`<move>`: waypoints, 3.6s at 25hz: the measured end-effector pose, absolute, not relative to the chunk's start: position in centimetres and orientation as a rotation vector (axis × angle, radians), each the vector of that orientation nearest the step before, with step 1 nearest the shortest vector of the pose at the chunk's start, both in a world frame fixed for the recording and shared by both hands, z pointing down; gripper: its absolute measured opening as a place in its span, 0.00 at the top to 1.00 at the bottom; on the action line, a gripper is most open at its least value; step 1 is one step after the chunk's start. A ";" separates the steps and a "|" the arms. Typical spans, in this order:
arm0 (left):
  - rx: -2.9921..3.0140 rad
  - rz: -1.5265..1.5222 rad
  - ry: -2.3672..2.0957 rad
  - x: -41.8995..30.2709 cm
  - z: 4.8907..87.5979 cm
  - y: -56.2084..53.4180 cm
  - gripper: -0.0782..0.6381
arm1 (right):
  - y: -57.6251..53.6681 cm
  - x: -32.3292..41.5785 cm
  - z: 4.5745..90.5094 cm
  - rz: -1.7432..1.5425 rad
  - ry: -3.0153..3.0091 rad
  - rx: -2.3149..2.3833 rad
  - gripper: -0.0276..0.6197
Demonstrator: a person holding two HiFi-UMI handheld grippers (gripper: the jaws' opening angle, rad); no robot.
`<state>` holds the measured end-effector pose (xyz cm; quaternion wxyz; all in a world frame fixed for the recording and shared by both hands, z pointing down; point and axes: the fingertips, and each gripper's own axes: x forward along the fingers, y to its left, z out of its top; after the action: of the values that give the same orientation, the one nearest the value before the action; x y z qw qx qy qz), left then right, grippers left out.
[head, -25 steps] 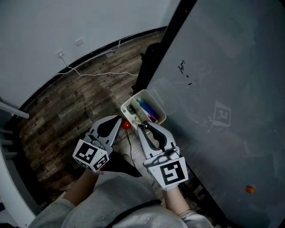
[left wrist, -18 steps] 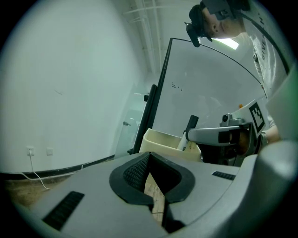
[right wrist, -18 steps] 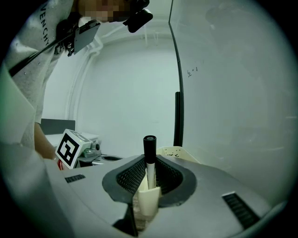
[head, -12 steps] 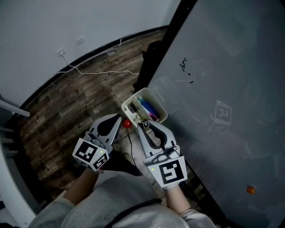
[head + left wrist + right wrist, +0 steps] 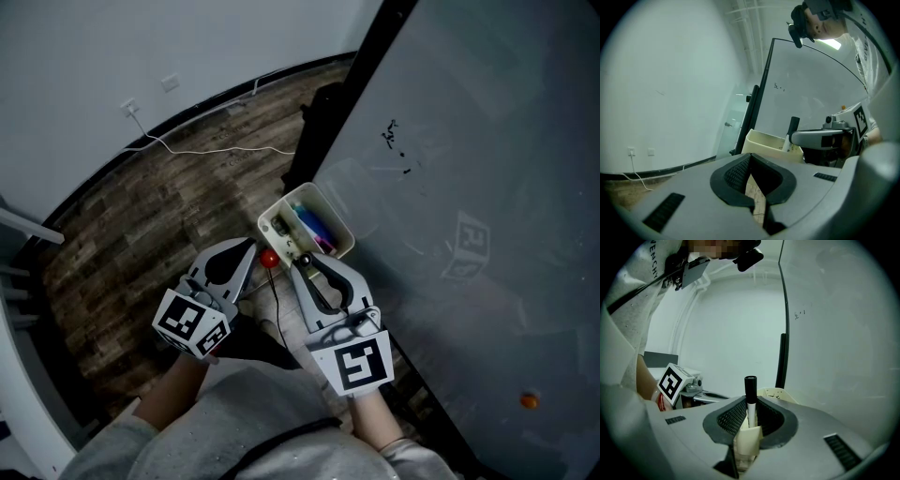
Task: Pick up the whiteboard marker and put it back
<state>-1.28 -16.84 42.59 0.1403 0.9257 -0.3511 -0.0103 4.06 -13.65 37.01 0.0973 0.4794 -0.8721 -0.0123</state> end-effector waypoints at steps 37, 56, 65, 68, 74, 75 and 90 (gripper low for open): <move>2.661 -0.038 -1.042 -1.3 42.4 -16.1 0.88 | -11.3 4.5 37.8 -0.030 -2.587 1.446 0.84; 2.662 -0.033 -1.047 -1.1 42.3 -15.4 0.88 | -10.7 4.6 38.1 -0.030 -2.585 1.416 0.84; 2.665 -0.025 -1.066 -1.0 42.2 -14.7 0.88 | -10.5 4.7 38.3 -0.036 -2.594 1.395 0.84; 2.667 -0.024 -1.067 -0.9 42.2 -14.3 0.88 | -10.4 4.7 38.4 -0.041 -2.596 1.390 0.84; 2.673 -0.025 -1.061 -0.6 41.9 -13.6 0.88 | -9.9 5.0 38.5 -0.032 -2.589 1.390 0.84; 2.674 -0.024 -1.060 -0.6 41.9 -13.4 0.88 | -9.9 5.1 38.6 -0.028 -2.590 1.393 0.84; 2.697 -0.031 -1.043 0.4 41.3 -11.1 0.88 | -8.6 5.4 38.9 0.075 -2.602 1.427 0.84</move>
<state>0.42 -11.08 41.26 0.1245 0.9254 -0.3579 -0.0105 5.39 -8.56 38.94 0.0867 0.4788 -0.8732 0.0253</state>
